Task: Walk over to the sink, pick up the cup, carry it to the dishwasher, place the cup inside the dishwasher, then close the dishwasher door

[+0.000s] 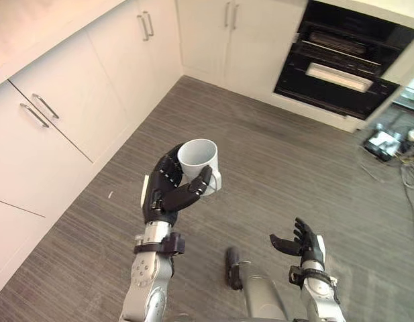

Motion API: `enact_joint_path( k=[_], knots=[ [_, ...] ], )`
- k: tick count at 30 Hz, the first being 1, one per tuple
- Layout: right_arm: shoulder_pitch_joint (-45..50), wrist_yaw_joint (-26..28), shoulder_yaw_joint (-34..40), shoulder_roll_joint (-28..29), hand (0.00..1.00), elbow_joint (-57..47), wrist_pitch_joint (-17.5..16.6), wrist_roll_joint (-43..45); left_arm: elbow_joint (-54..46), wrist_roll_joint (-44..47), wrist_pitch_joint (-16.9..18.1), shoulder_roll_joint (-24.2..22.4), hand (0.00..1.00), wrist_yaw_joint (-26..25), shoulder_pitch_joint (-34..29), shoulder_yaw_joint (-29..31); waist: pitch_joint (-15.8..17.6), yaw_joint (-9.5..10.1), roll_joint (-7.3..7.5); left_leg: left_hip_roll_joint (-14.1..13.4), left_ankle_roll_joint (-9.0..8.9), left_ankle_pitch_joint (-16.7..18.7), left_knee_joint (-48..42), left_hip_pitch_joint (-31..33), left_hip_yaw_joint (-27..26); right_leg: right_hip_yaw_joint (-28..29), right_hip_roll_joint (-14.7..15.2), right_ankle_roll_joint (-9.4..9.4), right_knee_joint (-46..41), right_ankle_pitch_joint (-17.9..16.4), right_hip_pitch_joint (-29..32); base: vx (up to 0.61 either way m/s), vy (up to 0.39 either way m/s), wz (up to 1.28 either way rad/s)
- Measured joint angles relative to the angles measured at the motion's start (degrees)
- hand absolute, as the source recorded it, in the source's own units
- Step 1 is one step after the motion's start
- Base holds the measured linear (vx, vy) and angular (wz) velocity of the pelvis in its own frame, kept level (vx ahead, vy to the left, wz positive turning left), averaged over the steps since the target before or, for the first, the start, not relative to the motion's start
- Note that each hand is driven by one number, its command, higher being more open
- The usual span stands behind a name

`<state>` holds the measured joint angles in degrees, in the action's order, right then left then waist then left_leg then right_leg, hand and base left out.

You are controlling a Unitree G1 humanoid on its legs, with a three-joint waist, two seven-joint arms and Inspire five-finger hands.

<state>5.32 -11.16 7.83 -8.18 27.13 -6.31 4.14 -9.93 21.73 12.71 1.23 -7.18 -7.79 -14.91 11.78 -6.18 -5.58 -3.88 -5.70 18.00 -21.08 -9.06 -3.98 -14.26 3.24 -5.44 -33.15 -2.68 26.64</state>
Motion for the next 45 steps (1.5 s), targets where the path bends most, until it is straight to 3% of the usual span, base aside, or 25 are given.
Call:
enact_joint_path(
  k=[1,2,3,4,5,8,10,13,14,15,16,17,19,20,21,22,24,29,31,32,34,37,39,43,45],
  knots=[
    [0.8,0.1,-0.2,-0.4,0.90,-1.3,0.0,0.0,1.6,0.0,-0.3,-0.9,0.30,0.0,1.2,-0.2,1.2,-1.17,1.88,2.5,-0.07,-4.0,-3.3,-1.2,-0.1,-2.2,3.3,-2.57,-9.4,-2.3,1.3,0.61,-0.123,0.87],
    [3.6,0.1,-1.3,-0.6,0.90,-4.3,-0.1,0.0,1.2,0.0,-0.7,-2.3,0.30,0.1,-1.9,-0.5,-0.4,-0.25,0.42,-0.3,0.33,-10.5,-16.1,0.5,-3.5,-5.8,0.6,-0.62,-2.1,-3.7,-2.9,0.41,-0.198,0.36],
    [5.5,0.0,-2.0,0.2,0.90,-6.9,-0.2,0.0,-1.1,0.0,-0.6,-2.3,0.30,0.2,-4.0,-0.7,-1.2,-0.09,1.32,-1.5,0.08,-16.9,-24.0,2.9,-5.4,-7.8,-1.1,-2.70,6.2,-1.0,-6.4,0.58,-0.272,-0.53],
    [6.6,-0.5,-3.1,0.2,0.90,-9.8,-1.5,0.2,-4.2,0.1,0.8,-3.1,0.30,0.8,-6.6,-1.7,-2.0,2.74,-1.99,-9.9,3.14,-15.0,-40.7,10.9,-8.0,-7.8,-6.0,-2.77,10.7,-4.4,-12.2,0.51,-0.161,-0.65],
    [6.2,-0.6,-3.3,1.0,0.90,-9.5,-1.5,0.3,-4.8,0.1,0.9,-2.7,0.30,1.1,-6.2,-1.9,-2.4,3.79,-2.69,-13.5,4.30,-12.6,-46.5,16.4,-8.2,-7.1,-8.3,-2.99,12.8,-5.0,-14.9,0.55,-0.092,-0.68],
    [4.5,-0.3,-5.1,3.0,0.90,-8.7,-1.5,0.8,-5.7,0.2,1.2,-2.0,0.30,1.6,-6.2,-1.9,-2.2,6.49,0.32,-16.3,5.98,-5.4,-45.4,26.9,-11.4,-3.5,-9.0,-1.70,19.6,-5.7,-23.8,0.60,-0.004,-0.39],
    [2.0,-0.3,-4.9,3.0,0.90,-6.0,-1.7,0.8,-5.1,0.3,1.2,-1.6,0.30,1.7,-6.2,-1.8,-2.0,7.00,1.65,-13.8,5.12,-2.6,-31.2,30.9,-12.9,-1.5,-8.2,-0.62,24.3,-5.8,-29.1,0.62,0.098,-0.32],
    [-0.7,-0.6,-4.1,1.7,0.90,-1.8,-1.7,0.8,-3.4,0.3,1.1,-1.4,0.30,2.2,-6.1,-1.3,-1.8,7.04,2.81,-6.0,3.72,-6.1,-6.1,32.2,-8.9,1.1,-5.2,2.19,26.5,-7.5,-33.2,0.49,0.222,-0.36],
    [-0.9,-0.7,-3.7,1.1,0.90,-0.8,-1.7,0.8,-3.2,0.2,0.8,-1.1,0.30,2.1,-6.1,-1.2,-2.0,7.42,2.43,-2.9,3.83,-14.2,2.5,31.4,-6.9,3.1,-3.9,4.26,27.2,-8.8,-35.2,0.56,0.312,-0.60],
    [-0.6,-0.9,-3.7,0.7,0.90,-0.2,-1.6,0.8,-3.2,0.1,0.7,-0.8,0.30,2.1,-6.2,-1.4,-2.2,8.14,2.82,-1.3,5.87,-22.1,4.9,29.5,-6.2,4.9,-3.1,5.75,27.7,-9.6,-36.5,0.68,0.363,-0.40],
    [-0.3,-1.2,-3.7,1.4,0.90,0.9,-1.4,0.8,-3.1,0.0,0.5,0.3,0.30,2.1,-5.2,-1.4,-2.7,7.20,5.13,1.3,8.59,-21.3,4.8,28.5,-7.1,6.3,0.0,6.98,28.2,-10.1,-37.4,0.69,0.379,-0.09],
    [-0.3,-1.1,-3.3,1.4,0.90,1.2,-1.2,0.8,-3.2,0.0,0.4,0.2,0.30,2.0,-4.1,-1.4,-2.7,6.69,5.30,1.6,9.91,-17.5,1.2,29.4,-7.4,8.5,1.0,7.91,26.9,-9.5,-37.5,0.56,0.313,0.09],
    [0.4,-1.1,-3.2,2.1,0.90,1.2,-1.0,0.8,-3.2,0.0,0.3,0.5,0.30,2.0,-4.1,-1.5,-2.8,7.28,5.55,1.5,9.69,-12.2,-2.2,27.6,-8.7,10.9,1.9,8.72,20.3,-10.0,-36.6,0.50,0.307,-0.35],
    [0.4,-1.1,-3.1,3.0,0.90,1.3,-1.0,0.8,-3.2,0.0,0.3,1.1,0.30,1.8,-4.5,-1.6,-2.7,7.34,5.71,1.7,9.82,-9.1,-2.8,24.2,-10.1,11.5,3.0,9.87,8.2,-10.3,-32.8,0.53,0.305,-0.64],
    [0.4,-1.0,-3.6,3.9,0.90,1.5,-1.0,0.7,-3.3,-0.1,0.3,2.2,0.30,1.5,-4.6,-2.1,-2.7,7.00,6.18,2.5,10.19,-7.1,-1.7,20.6,-11.1,11.5,5.2,13.44,-7.3,-6.7,-26.8,0.43,0.227,-0.50],
    [0.4,-0.9,-3.9,4.2,0.90,1.4,-1.0,0.6,-3.5,-0.3,0.3,2.9,0.30,1.3,-4.5,-2.4,-2.8,6.50,6.41,3.0,10.43,-6.1,-1.3,18.8,-11.4,11.6,6.4,13.45,-14.4,-6.6,-23.8,0.41,0.171,-0.28],
    [0.9,-0.2,-5.5,5.2,0.90,1.6,-0.7,0.1,-3.8,-0.5,0.3,3.4,0.30,0.9,-4.7,-3.7,-3.0,5.39,6.19,3.0,10.47,-3.0,0.8,12.1,-12.2,8.9,7.3,9.21,-25.9,-9.7,-15.0,0.41,0.129,-0.18],
    [-0.3,0.2,-7.4,6.0,0.90,1.8,-0.7,-0.1,-4.1,-0.5,0.5,4.5,0.30,1.0,-4.5,-4.5,-3.4,4.73,6.17,2.5,7.81,-1.1,9.4,1.7,-14.4,-3.1,5.2,6.35,-6.8,-12.3,-4.6,0.50,0.065,-0.27],
    [-0.7,0.1,-7.3,5.9,0.90,1.9,-0.7,-0.5,-3.9,-0.5,0.5,4.6,0.30,0.9,-4.6,-3.6,-3.9,3.76,6.96,2.9,4.91,0.6,10.9,-1.4,-14.7,-4.5,1.3,4.59,10.2,-4.5,-3.5,0.52,-0.004,0.07],
    [0.2,0.0,-7.2,5.4,0.90,1.9,-0.7,-1.3,-3.2,-0.5,0.4,4.6,0.30,0.8,-4.7,-3.5,-4.5,2.79,7.52,3.2,2.91,1.9,10.4,-3.9,-13.9,-2.6,0.6,-0.50,11.5,4.8,-4.4,0.54,-0.033,0.09],
    [0.2,0.0,-6.8,3.3,0.90,1.6,0.3,-1.6,-1.2,-0.5,0.0,2.6,0.30,0.7,-4.3,-3.3,-5.4,2.37,3.81,-1.4,2.15,2.4,1.3,-2.1,-12.4,-4.6,-2.2,-0.77,10.8,0.8,-7.3,0.74,-0.080,0.01],
    [3.6,-0.7,-6.8,4.0,0.90,-5.7,0.7,-1.5,-1.0,-0.6,-0.4,0.6,0.30,0.8,-4.5,-2.4,-5.0,3.47,3.07,-8.4,2.23,-4.7,-28.1,7.1,-11.2,-3.1,-6.2,-1.43,17.4,-0.7,-17.2,0.65,-0.079,-0.27],
    [5.7,-1.9,-6.3,4.8,0.90,-12.4,-0.3,-1.5,-1.3,-0.6,-0.2,0.3,0.30,0.8,-4.9,-2.4,-4.9,4.54,3.14,-11.6,2.68,-3.8,-39.6,13.4,-10.9,-0.8,-7.5,-1.49,22.4,-0.7,-24.1,0.48,-0.011,-0.54],
    [1.5,-3.4,-5.9,4.9,0.90,-14.9,-3.3,-1.4,-1.5,-0.8,0.2,-0.2,0.30,0.8,-4.9,-1.5,-4.7,6.62,3.46,-10.9,4.52,-0.6,-32.8,24.5,-8.3,6.3,-6.2,-0.10,26.5,-1.5,-29.8,0.41,0.135,-0.86],
    [0.7,-4.1,-5.8,4.9,0.90,-14.2,-3.3,-1.4,-1.3,-1.6,0.1,-0.2,0.30,0.8,-5.2,-0.7,-4.3,6.81,4.12,-4.8,3.20,-1.2,-16.1,25.7,-1.1,9.6,-3.4,2.34,25.9,-3.5,-31.5,0.32,0.290,-0.63]
  ],
)
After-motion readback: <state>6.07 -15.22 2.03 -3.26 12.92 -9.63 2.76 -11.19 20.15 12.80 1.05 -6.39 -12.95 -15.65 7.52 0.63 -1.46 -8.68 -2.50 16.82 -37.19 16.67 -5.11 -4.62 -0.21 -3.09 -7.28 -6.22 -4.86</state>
